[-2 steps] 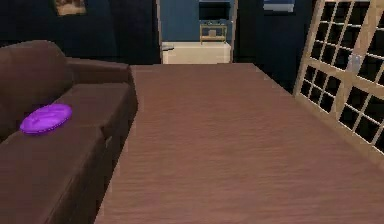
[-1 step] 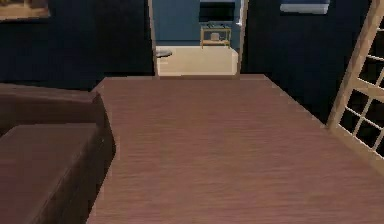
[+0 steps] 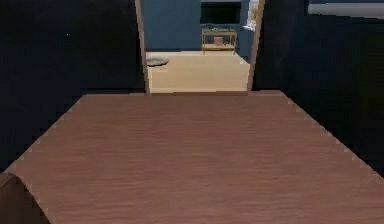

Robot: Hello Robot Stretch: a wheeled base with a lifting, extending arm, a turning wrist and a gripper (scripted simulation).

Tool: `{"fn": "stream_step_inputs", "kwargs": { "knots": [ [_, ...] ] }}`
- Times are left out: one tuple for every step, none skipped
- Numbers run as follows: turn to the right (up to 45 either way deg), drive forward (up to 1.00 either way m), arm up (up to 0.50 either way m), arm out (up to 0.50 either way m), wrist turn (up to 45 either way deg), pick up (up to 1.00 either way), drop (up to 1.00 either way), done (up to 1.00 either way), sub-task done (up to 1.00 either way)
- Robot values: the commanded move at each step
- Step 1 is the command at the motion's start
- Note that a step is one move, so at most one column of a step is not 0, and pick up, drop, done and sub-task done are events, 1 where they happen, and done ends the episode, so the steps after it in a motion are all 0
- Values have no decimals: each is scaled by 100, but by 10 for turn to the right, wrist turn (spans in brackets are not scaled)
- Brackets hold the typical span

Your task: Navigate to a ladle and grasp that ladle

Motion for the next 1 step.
{"fn": "stream_step_inputs", "kwargs": {
  "knots": [
    [-30, 0, 0, 0, 0, 0, 0, 0, 0]
  ]
}}
